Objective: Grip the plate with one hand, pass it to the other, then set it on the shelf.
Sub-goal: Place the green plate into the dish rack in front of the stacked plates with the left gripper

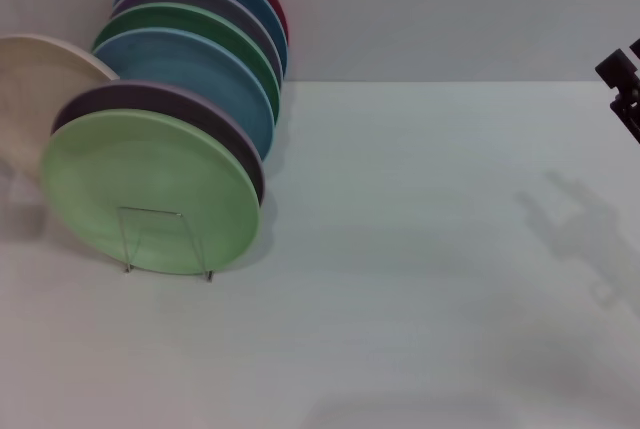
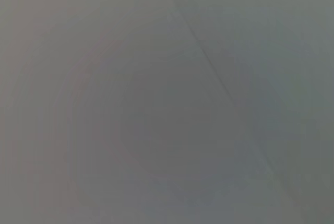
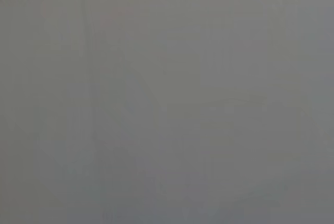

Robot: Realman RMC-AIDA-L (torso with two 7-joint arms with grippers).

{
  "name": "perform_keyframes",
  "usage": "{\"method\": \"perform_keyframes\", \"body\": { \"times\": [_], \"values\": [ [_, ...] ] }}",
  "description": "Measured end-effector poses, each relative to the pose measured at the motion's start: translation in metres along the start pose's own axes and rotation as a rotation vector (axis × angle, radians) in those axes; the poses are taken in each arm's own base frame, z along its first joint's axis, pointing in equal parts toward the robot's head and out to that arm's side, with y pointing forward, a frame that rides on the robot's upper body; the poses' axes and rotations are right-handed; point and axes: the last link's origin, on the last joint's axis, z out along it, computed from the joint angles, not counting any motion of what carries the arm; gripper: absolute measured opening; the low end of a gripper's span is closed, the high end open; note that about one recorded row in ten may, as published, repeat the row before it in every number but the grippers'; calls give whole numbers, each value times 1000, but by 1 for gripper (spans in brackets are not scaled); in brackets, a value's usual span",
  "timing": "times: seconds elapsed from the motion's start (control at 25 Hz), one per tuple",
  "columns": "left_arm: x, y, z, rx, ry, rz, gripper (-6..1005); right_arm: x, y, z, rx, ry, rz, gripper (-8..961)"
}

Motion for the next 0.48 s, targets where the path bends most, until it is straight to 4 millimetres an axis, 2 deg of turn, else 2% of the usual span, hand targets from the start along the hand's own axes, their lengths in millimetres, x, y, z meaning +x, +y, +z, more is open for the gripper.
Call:
{"method": "perform_keyframes", "body": {
  "times": [0.16, 0.48],
  "values": [
    [1, 6, 10, -20, -33, 116, 391, 0, 1, -7, 10, 4, 0, 622],
    [-5, 6, 7, -27, -62, 210, 391, 0, 1, -9, 10, 8, -1, 623]
  ]
}}
